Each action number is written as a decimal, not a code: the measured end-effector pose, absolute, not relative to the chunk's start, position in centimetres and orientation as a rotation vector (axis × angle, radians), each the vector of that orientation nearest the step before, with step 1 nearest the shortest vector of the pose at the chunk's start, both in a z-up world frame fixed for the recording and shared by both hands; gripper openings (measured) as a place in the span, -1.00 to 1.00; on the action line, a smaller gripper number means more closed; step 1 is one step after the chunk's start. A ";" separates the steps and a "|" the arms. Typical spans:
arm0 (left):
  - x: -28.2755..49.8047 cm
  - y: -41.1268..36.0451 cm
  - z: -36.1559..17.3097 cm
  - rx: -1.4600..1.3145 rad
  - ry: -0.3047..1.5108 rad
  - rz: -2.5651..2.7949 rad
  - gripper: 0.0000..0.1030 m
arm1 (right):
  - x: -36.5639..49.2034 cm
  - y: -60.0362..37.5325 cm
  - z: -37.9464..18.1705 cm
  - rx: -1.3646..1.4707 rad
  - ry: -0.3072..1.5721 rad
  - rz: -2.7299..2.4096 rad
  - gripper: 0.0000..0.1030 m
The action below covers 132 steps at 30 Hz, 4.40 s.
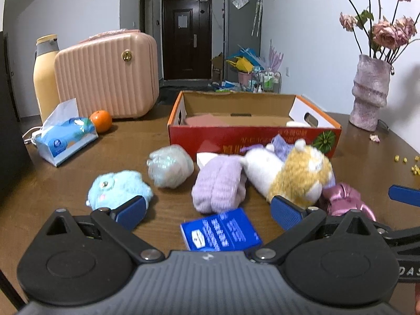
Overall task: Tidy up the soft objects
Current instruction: 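Withdraw both tools from the box back over the table items, then grasp the pink satin scrunchie with the right tool while the left tool grasps the blue tissue pack, then lift the scrunchie and tissue pack with both tools and carry them over the box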
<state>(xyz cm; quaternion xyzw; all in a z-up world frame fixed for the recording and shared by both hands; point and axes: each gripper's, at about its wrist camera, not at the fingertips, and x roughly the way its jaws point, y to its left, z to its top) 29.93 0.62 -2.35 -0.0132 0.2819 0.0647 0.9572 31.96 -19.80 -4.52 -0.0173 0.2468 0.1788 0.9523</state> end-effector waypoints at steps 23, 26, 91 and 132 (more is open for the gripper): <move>29.9 1.5 -4.2 -0.081 0.667 0.109 1.00 | 33.1 -20.3 -6.5 0.019 0.582 0.357 -0.43; 30.3 1.5 -4.6 -0.091 0.681 0.115 1.00 | 33.1 -21.2 -6.0 0.051 0.553 0.348 -0.43; 29.2 1.5 -2.0 -0.099 0.492 0.167 0.53 | 32.6 -23.2 -5.3 0.103 0.414 0.312 -0.43; 36.7 3.7 2.1 -0.139 0.391 0.210 0.53 | 40.1 -18.8 -2.3 0.133 0.268 0.354 -0.43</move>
